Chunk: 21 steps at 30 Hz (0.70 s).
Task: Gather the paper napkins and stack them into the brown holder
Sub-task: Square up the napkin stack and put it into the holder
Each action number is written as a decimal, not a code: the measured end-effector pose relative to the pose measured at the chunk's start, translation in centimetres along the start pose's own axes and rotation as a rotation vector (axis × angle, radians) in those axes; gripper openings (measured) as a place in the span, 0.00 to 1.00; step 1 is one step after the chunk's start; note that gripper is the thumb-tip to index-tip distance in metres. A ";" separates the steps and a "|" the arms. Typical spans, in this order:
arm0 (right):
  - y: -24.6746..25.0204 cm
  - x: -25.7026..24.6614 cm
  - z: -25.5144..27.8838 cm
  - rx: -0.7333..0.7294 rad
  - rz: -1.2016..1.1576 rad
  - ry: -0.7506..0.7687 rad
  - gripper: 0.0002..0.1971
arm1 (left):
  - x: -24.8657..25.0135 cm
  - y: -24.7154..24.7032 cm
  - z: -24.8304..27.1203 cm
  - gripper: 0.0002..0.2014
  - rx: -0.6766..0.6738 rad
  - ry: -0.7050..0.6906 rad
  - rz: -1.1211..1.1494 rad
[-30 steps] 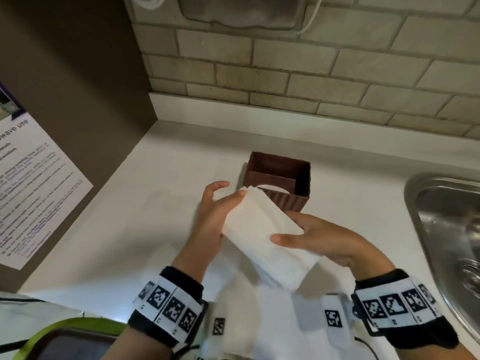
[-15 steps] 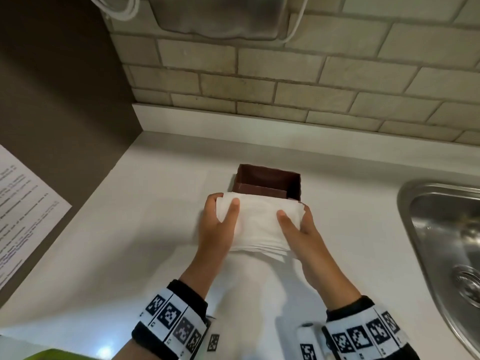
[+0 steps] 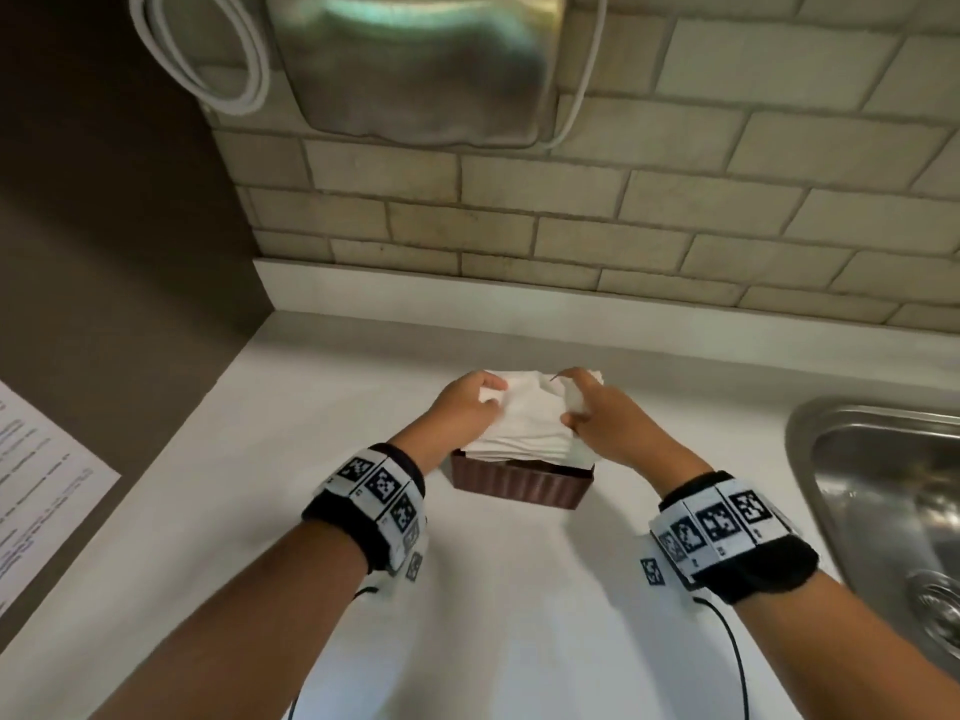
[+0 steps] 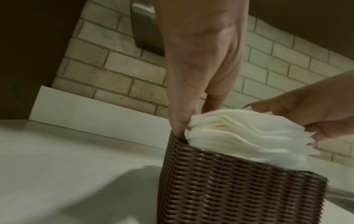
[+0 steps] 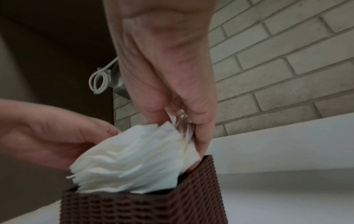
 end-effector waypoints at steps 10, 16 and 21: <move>0.4 -1.3 -2.2 -0.225 0.277 0.000 0.24 | -0.2 -0.6 -0.6 0.26 -0.105 0.045 -0.193; 0.7 -1.5 -2.5 -0.296 0.323 -0.055 0.24 | -0.4 0.1 -0.6 0.23 -0.172 0.080 -0.196; -0.1 -2.6 -1.8 -0.282 0.335 -0.033 0.22 | -0.3 0.1 -0.5 0.19 -0.166 0.082 -0.229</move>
Point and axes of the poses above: each hand's wrist, its own z-axis away from the middle knuckle, its own y-axis out of the back of the hand, x = y × z, the point moved 2 cm from there along -z, towards the middle knuckle, and after that the axes turned 7 degrees about z, right-handed, at the moved point
